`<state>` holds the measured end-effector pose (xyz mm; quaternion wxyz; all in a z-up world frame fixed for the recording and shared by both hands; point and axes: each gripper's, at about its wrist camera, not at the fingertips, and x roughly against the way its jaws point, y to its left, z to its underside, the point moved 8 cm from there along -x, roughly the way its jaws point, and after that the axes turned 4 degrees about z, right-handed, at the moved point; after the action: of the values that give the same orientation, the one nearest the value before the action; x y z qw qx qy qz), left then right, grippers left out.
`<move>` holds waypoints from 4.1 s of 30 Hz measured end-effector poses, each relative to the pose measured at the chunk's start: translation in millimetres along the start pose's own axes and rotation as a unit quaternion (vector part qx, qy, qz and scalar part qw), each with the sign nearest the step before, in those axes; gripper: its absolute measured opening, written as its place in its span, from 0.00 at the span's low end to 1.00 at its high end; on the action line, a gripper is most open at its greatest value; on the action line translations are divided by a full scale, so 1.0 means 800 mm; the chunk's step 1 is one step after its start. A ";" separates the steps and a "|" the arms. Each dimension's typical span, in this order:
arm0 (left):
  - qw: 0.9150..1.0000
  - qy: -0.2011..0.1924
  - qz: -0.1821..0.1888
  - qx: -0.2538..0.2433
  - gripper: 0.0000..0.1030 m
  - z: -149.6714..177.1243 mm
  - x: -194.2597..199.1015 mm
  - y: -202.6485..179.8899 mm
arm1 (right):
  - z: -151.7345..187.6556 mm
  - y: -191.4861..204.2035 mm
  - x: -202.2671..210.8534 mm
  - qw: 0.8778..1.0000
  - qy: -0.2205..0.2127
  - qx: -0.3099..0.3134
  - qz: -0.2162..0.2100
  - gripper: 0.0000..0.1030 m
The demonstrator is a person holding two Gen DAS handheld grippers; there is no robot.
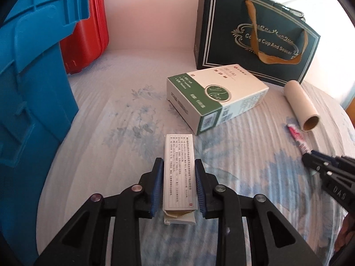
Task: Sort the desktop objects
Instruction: 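Lift both items with both tools and carry them over the crate, then release both items into the crate and withdraw both tools, then move both tools back toward the lint roller and patch box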
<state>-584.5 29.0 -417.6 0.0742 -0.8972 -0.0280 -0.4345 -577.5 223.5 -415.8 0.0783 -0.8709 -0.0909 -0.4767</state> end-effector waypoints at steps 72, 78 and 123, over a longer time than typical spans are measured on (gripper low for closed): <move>0.959 -0.200 -0.178 0.095 0.38 0.120 0.665 0.334 | 0.093 0.532 0.557 0.921 -0.219 0.242 -0.213 0.17; 0.954 -0.208 -0.186 0.111 0.53 0.130 0.676 0.338 | 0.086 0.520 0.557 0.923 -0.227 0.232 -0.204 0.33; 0.985 -0.155 -0.071 -0.033 0.67 0.092 0.531 -0.075 | 0.090 -0.042 0.506 0.970 -0.231 -0.026 -0.073 1.00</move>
<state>-270.3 93.5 -123.1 0.0085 -0.9512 -0.0888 -0.2953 -312.7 305.8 -110.7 -0.0024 -0.9500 -0.1575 -0.2695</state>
